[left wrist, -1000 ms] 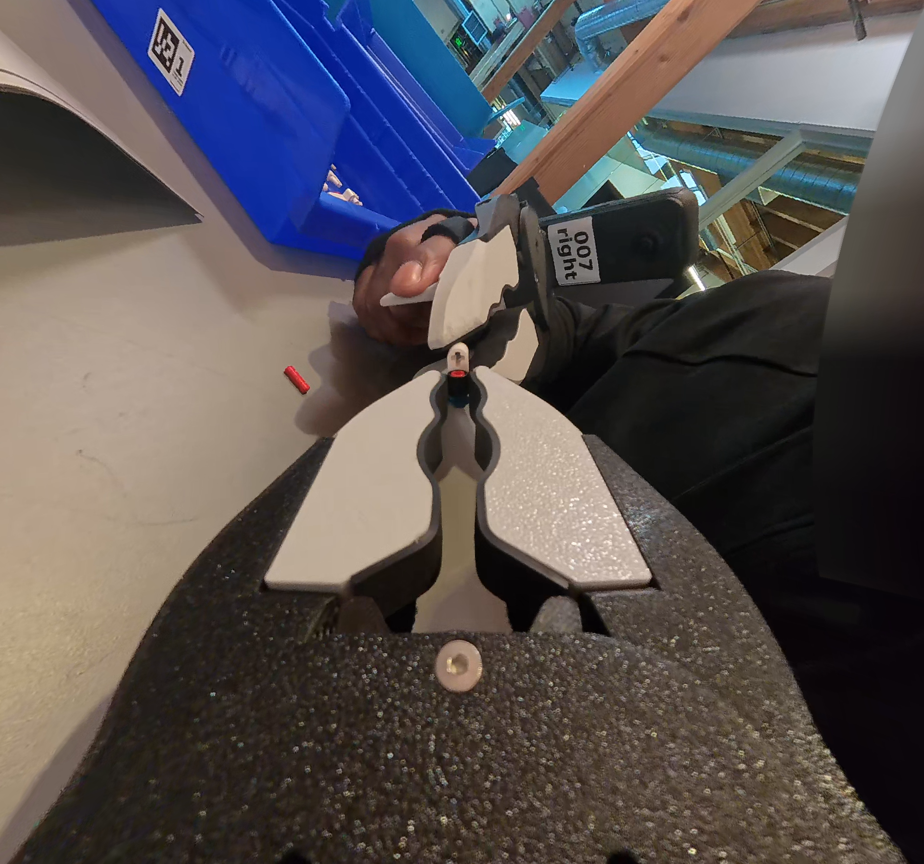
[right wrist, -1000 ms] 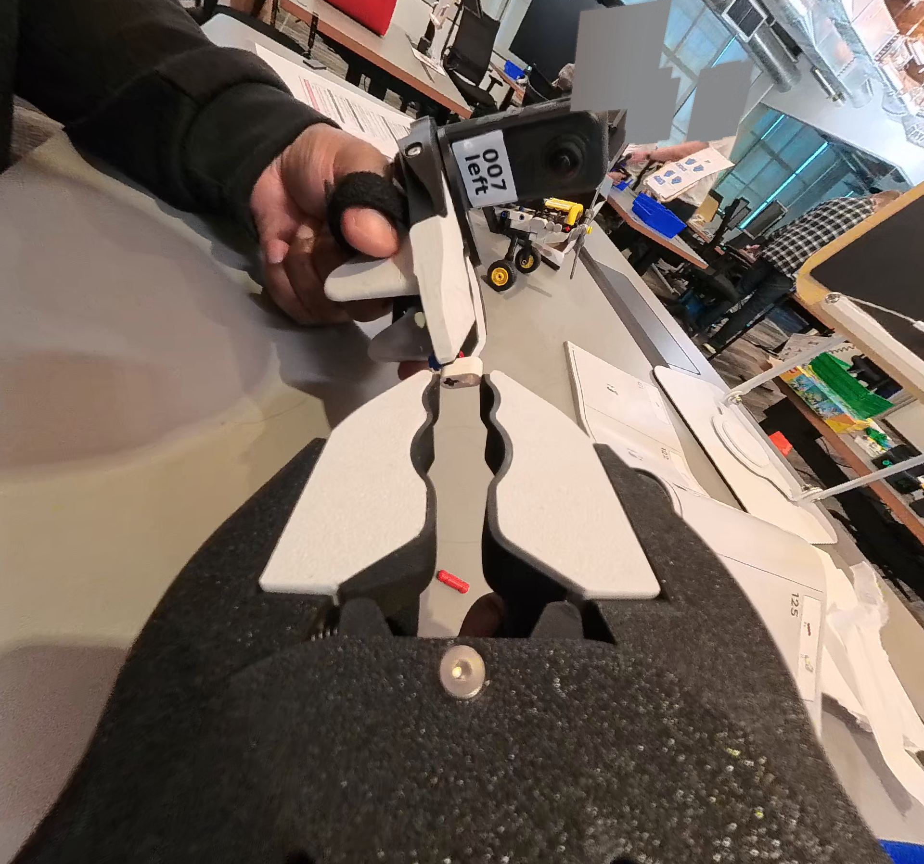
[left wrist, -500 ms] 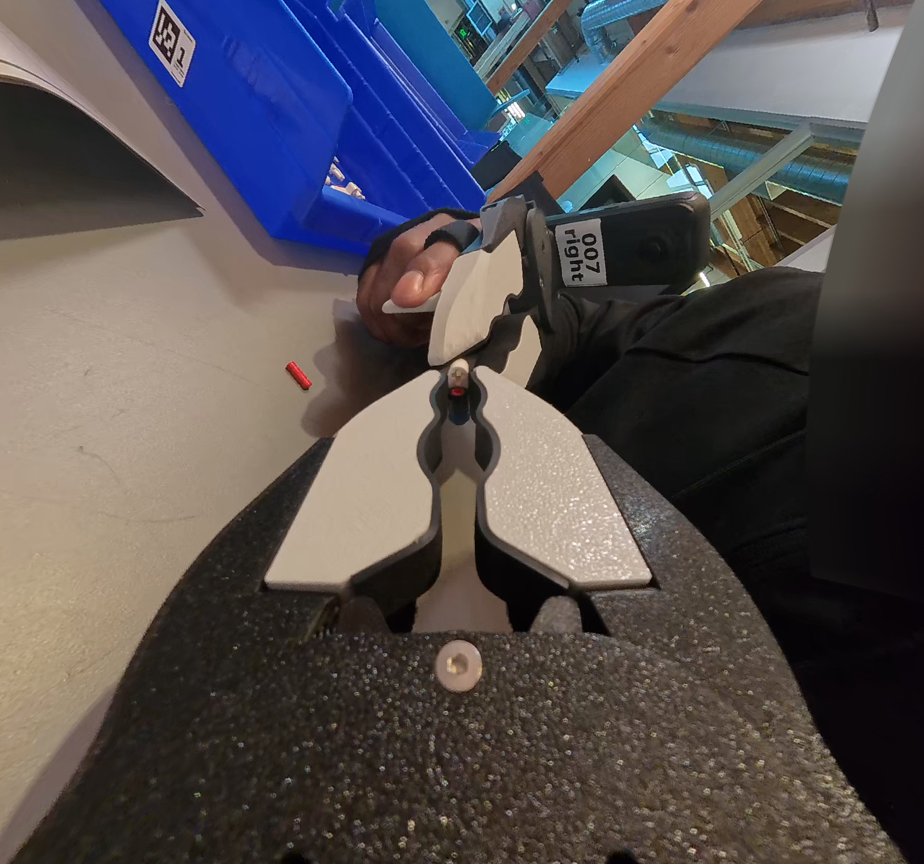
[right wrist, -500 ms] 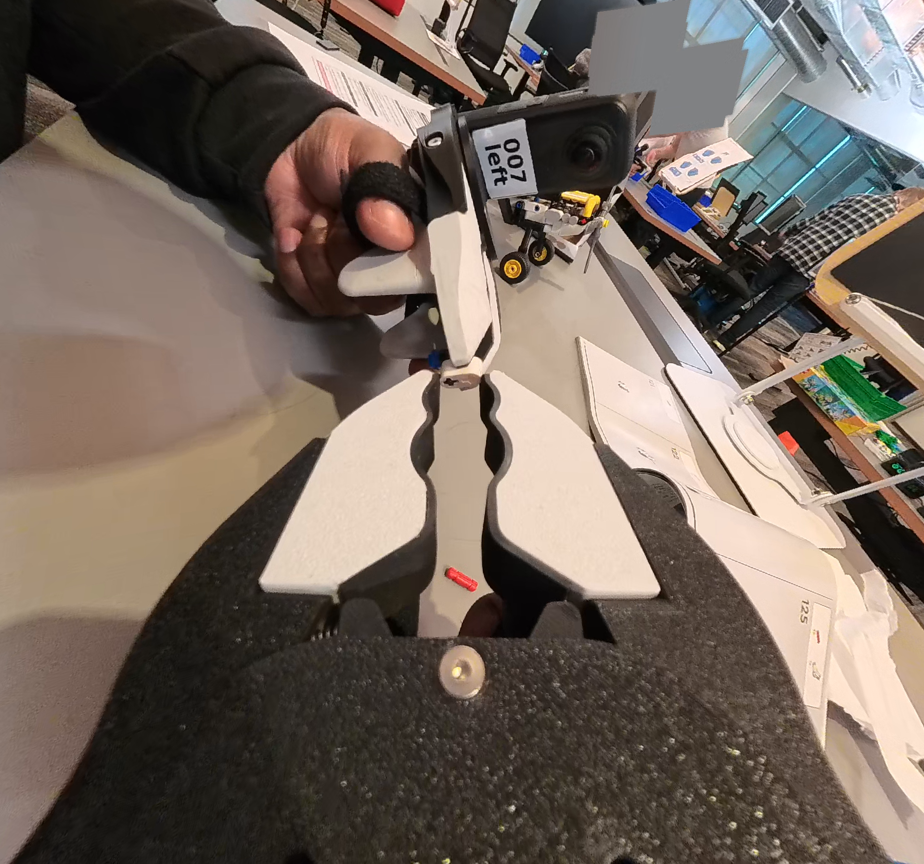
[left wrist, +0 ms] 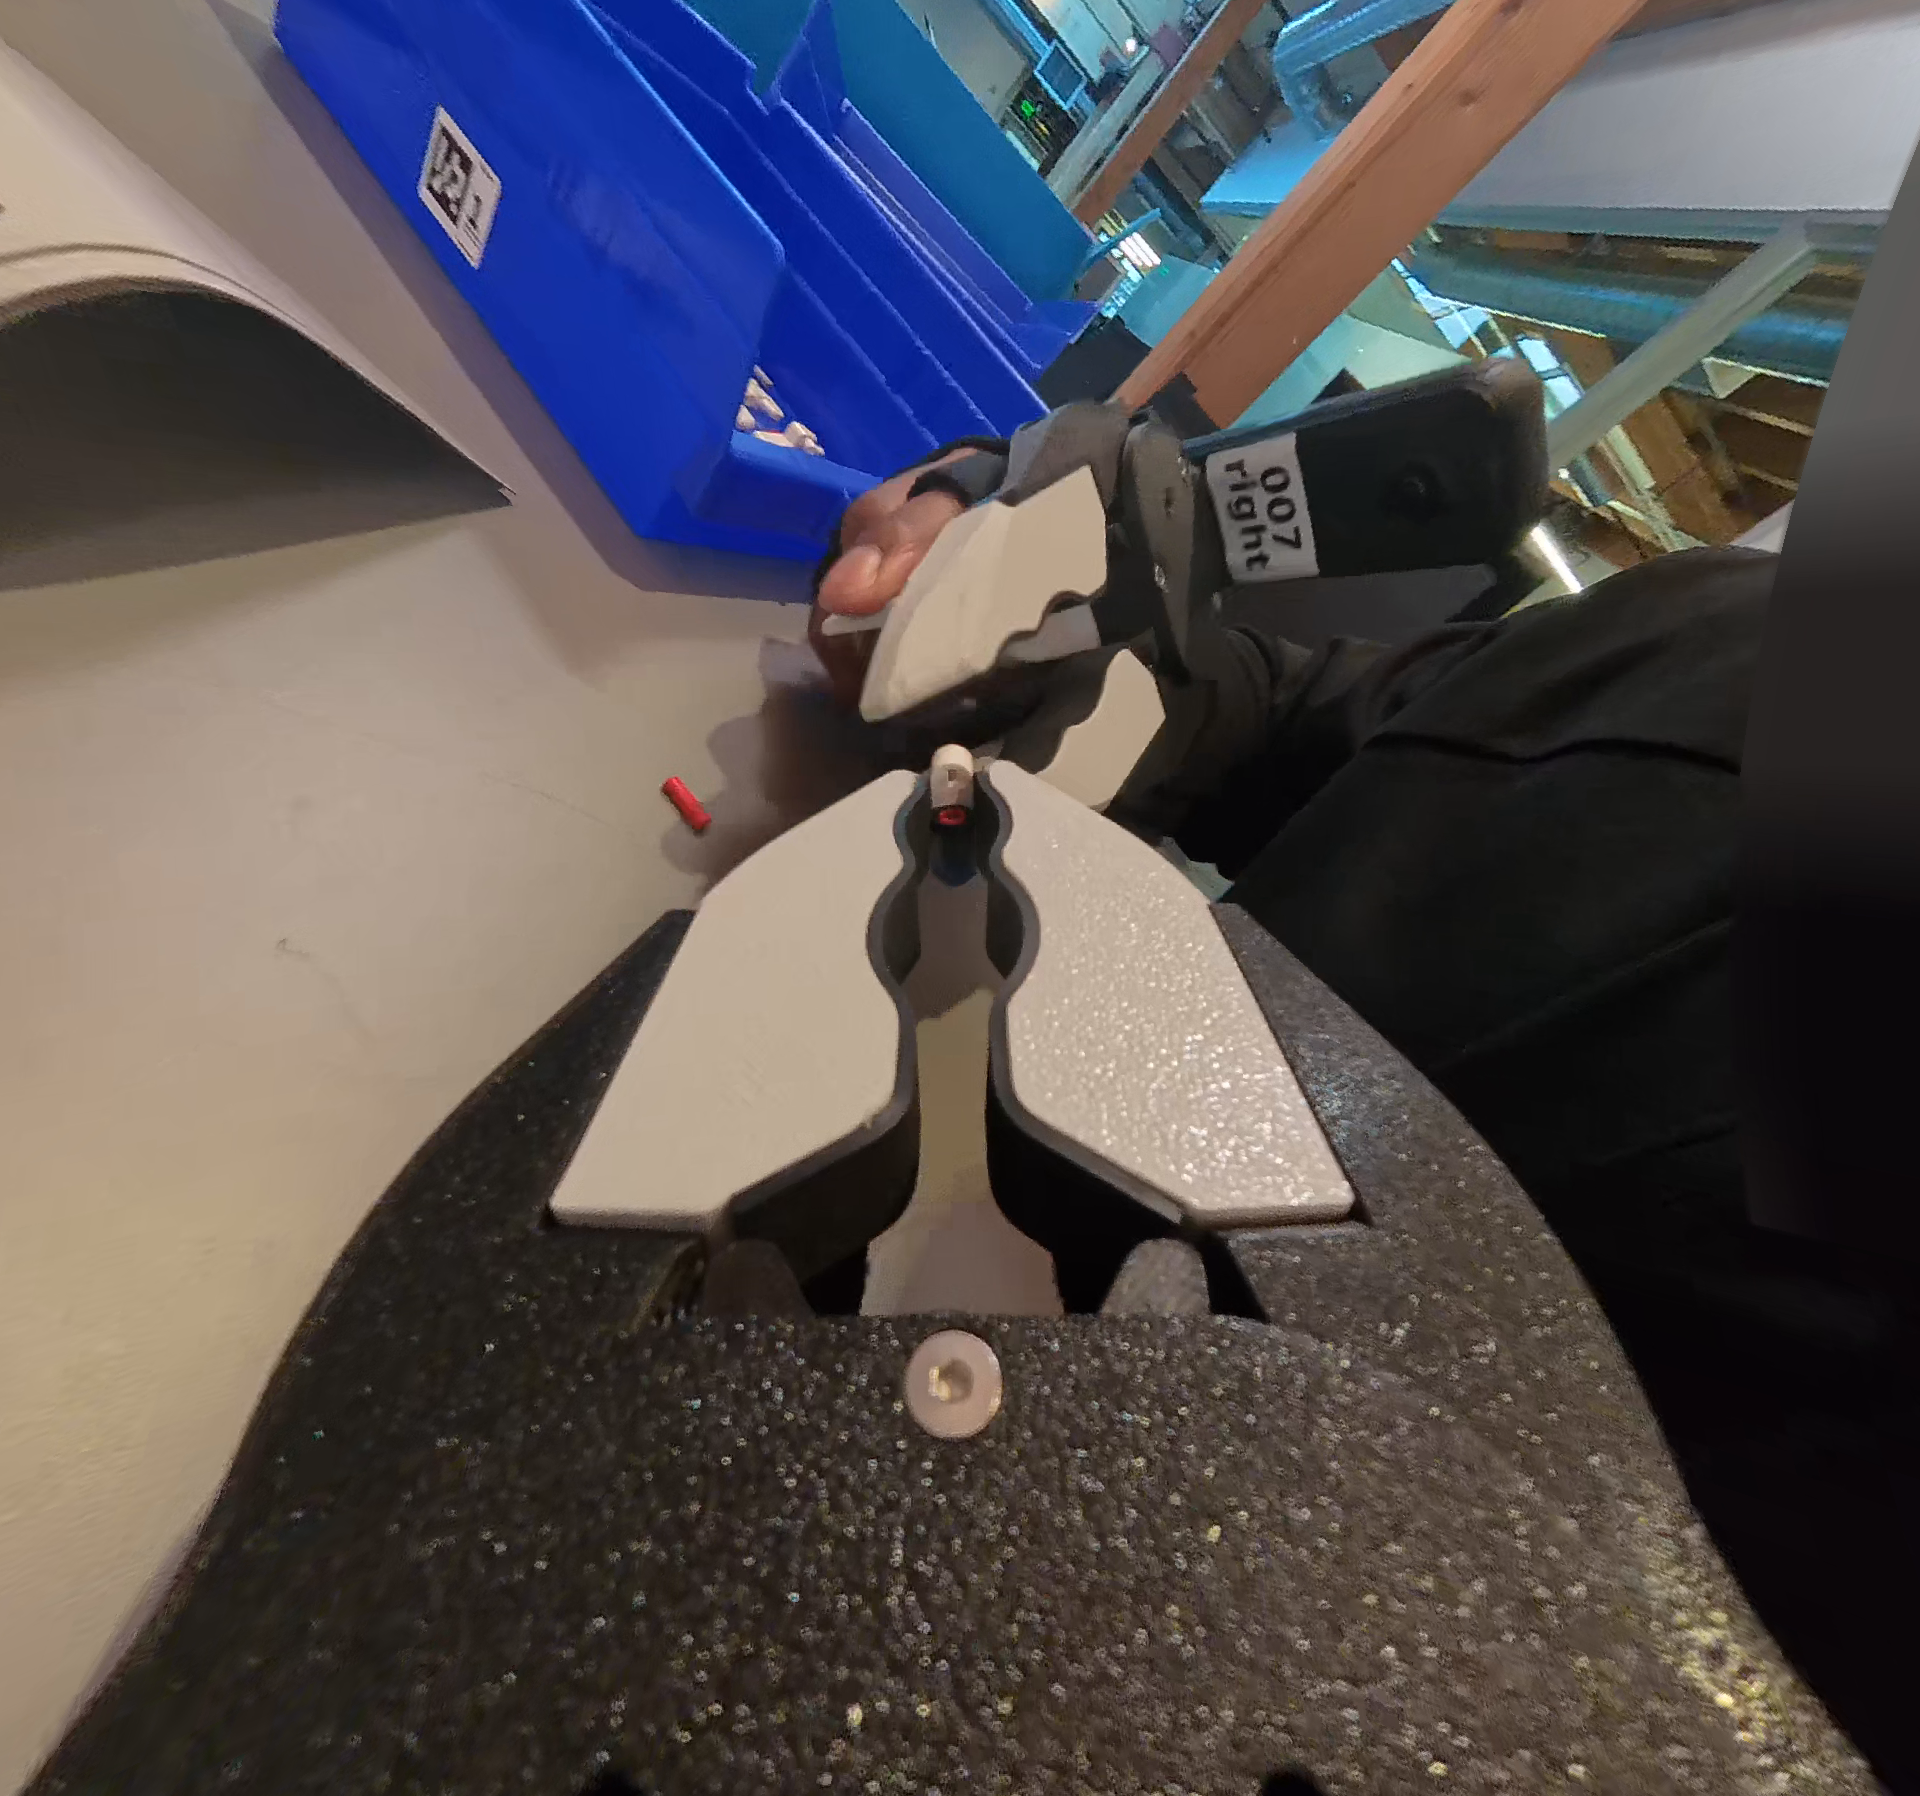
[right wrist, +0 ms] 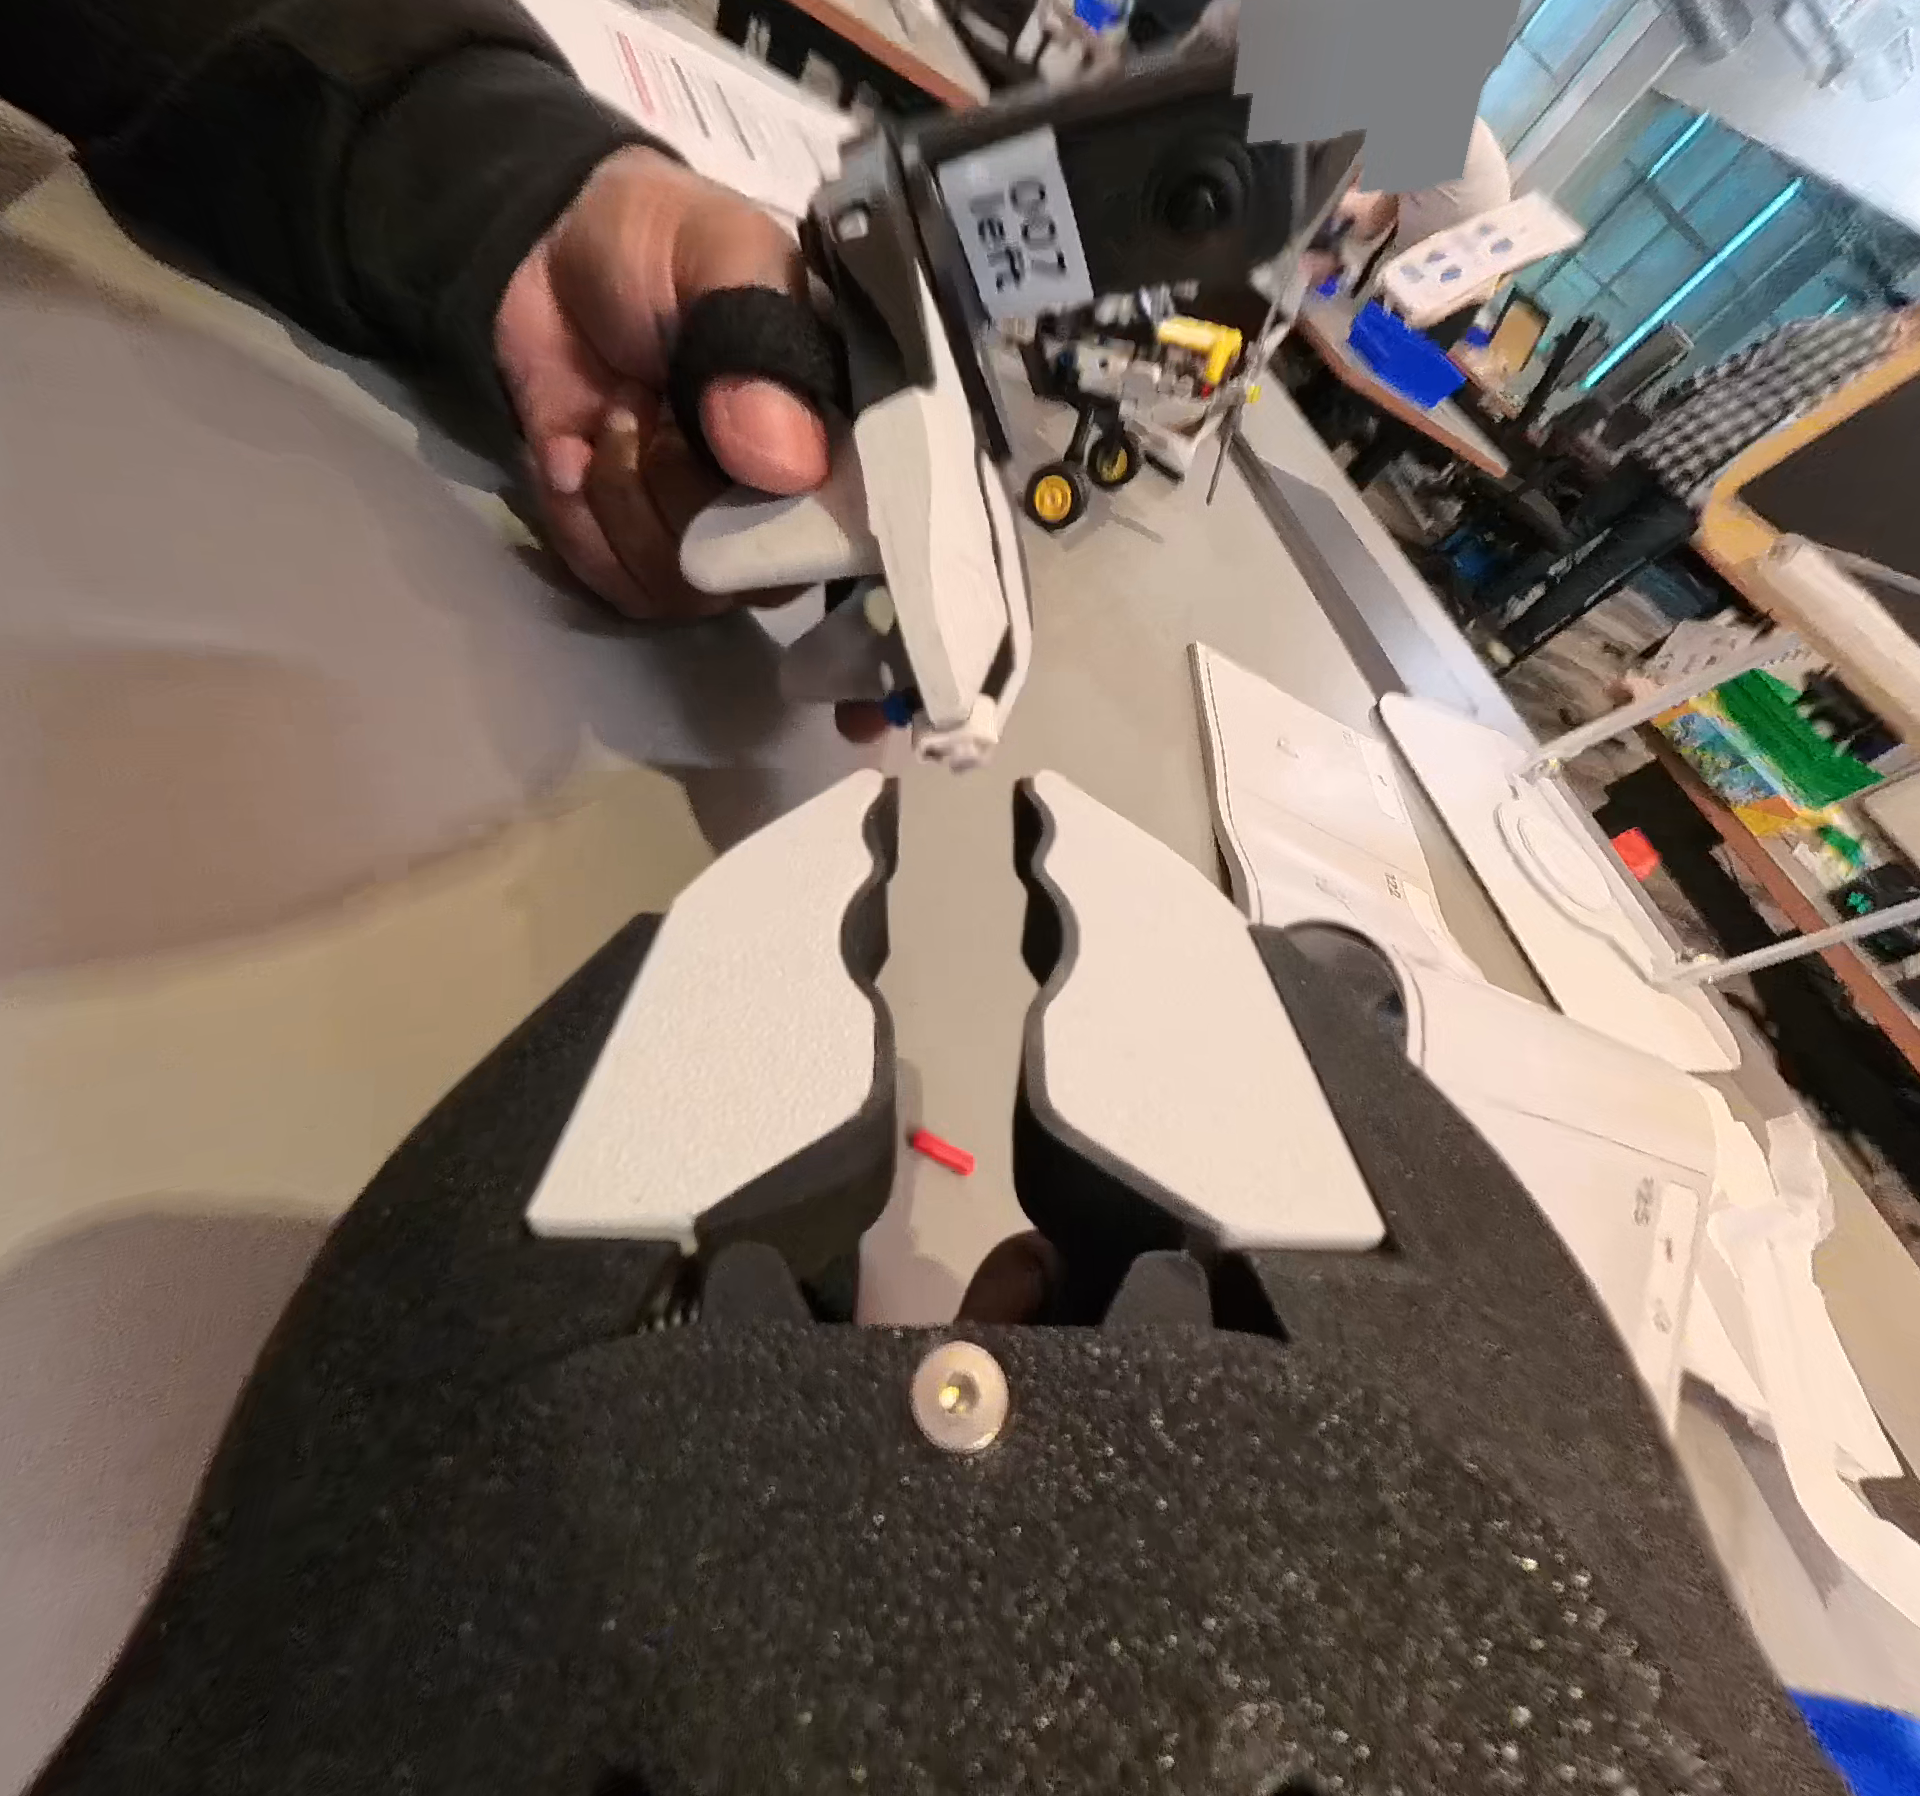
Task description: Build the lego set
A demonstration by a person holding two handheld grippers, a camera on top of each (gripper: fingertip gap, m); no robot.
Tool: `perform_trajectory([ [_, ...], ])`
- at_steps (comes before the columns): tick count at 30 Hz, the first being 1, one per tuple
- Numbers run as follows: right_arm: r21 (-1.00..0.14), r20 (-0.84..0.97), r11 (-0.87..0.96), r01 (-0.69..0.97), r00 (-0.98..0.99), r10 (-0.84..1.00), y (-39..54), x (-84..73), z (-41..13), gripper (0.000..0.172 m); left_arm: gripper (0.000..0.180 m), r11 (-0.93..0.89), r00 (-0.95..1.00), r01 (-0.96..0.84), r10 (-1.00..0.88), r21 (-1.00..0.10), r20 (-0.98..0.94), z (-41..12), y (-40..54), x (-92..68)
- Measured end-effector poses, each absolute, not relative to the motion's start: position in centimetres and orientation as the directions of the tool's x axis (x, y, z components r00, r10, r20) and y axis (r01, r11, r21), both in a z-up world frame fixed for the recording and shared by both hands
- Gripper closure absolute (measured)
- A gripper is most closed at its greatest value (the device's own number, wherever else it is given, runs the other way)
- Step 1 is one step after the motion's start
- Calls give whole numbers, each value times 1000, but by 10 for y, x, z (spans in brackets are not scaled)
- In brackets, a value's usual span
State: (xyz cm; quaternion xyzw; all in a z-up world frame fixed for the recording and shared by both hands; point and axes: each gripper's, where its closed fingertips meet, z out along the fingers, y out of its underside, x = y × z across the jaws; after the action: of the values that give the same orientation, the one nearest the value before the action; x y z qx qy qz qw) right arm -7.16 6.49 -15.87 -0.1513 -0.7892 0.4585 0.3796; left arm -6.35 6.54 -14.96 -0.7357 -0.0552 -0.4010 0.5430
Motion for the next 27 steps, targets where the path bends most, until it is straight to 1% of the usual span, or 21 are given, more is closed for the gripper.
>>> perform_trajectory([
  [2,-820,426,572,-19,-687,588,77,-73,-168,144,173,-405,677,517,-346,-755,649,-151,65,-67],
  [5,-793,371,598,116,-687,625,99,-73,-180,141,173,-403,679,519,-341,-754,650,-151,64,-68],
  [8,-783,252,572,244,-716,651,110,-67,-194,140,173,-412,682,507,-346,-757,644,-152,64,-66],
  [11,-747,208,575,334,-703,680,118,-70,-210,140,173,-417,683,499,-351,-760,641,-153,63,-65],
  [14,-714,197,600,359,-720,666,119,-70,-225,142,173,-420,680,497,-355,-759,642,-153,63,-64],
  [15,-712,184,598,368,-724,665,119,-71,-226,145,173,-421,679,496,-356,-759,642,-153,63,-64],
  [20,-696,89,572,434,-738,669,118,-70,-231,150,173,-426,680,491,-358,-760,640,-153,64,-63],
  [23,-693,76,567,445,-737,671,116,-68,-231,157,173,-427,684,486,-357,-763,636,-154,64,-63],
  [26,-693,91,571,440,-733,674,114,-66,-231,167,173,-428,685,486,-355,-762,636,-154,64,-63],
  [27,-692,89,574,438,-738,669,112,-64,-231,168,173,-428,685,486,-355,-762,636,-154,64,-63],
])
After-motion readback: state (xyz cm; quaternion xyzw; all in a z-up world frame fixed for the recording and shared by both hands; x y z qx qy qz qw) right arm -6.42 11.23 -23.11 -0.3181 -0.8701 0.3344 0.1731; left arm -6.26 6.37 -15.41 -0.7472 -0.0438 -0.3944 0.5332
